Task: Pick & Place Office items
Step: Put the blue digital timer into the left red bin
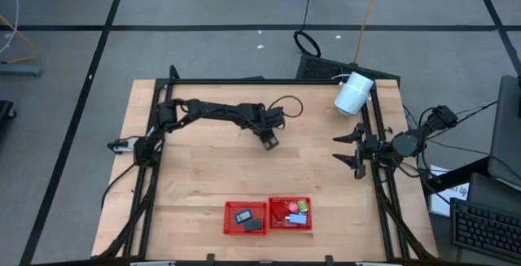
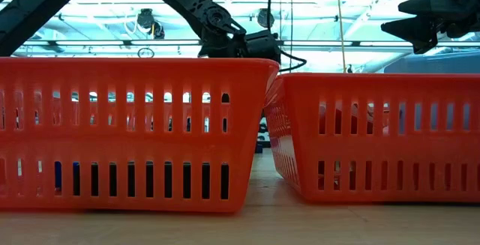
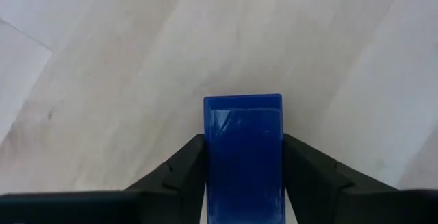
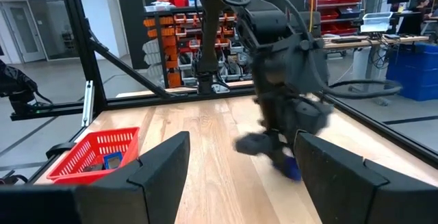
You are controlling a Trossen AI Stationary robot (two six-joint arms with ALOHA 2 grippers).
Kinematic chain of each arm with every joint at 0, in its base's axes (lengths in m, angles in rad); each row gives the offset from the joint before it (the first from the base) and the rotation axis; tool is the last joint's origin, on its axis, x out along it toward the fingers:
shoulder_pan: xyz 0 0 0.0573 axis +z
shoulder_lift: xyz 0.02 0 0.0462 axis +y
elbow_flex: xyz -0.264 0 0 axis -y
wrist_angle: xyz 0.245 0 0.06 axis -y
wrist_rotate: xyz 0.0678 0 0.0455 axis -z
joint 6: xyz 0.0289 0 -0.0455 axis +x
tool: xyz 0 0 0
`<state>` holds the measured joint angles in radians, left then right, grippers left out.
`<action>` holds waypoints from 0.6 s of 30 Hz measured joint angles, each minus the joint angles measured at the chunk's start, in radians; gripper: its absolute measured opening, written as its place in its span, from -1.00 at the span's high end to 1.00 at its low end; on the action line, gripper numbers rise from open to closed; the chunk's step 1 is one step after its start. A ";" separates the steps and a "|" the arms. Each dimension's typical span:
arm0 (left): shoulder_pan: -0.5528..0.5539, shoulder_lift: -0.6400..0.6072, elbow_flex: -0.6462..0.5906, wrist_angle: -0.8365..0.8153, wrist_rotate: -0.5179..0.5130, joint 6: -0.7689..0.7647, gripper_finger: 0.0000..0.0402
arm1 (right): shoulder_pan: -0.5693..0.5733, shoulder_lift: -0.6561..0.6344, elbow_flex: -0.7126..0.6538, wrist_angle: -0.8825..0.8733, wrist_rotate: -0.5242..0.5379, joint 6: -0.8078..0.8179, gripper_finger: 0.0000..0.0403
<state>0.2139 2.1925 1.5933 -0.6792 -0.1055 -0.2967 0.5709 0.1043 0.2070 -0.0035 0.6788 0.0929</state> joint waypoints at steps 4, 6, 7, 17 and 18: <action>-0.022 -0.060 -0.008 -0.042 0.027 0.041 0.14 | 0.000 0.000 0.000 -0.001 0.000 0.000 -0.26; -0.041 -0.108 -0.004 -0.022 0.025 0.063 0.18 | 0.000 0.000 0.000 -0.001 0.000 0.000 -0.26; -0.050 -0.134 -0.003 -0.021 0.020 0.076 0.22 | 0.000 0.000 0.000 -0.001 0.000 0.000 -0.26; -0.170 -0.330 -0.016 0.012 -0.078 0.142 0.19 | 0.000 0.000 0.000 -0.015 0.000 0.021 -0.26; -0.181 -0.344 -0.029 0.023 -0.090 0.142 0.18 | 0.000 0.000 0.000 -0.021 0.000 0.023 -0.26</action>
<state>0.0333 1.8481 1.5648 -0.6562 -0.1955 -0.1550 0.5710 0.1041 0.2070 -0.0241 0.6785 0.1163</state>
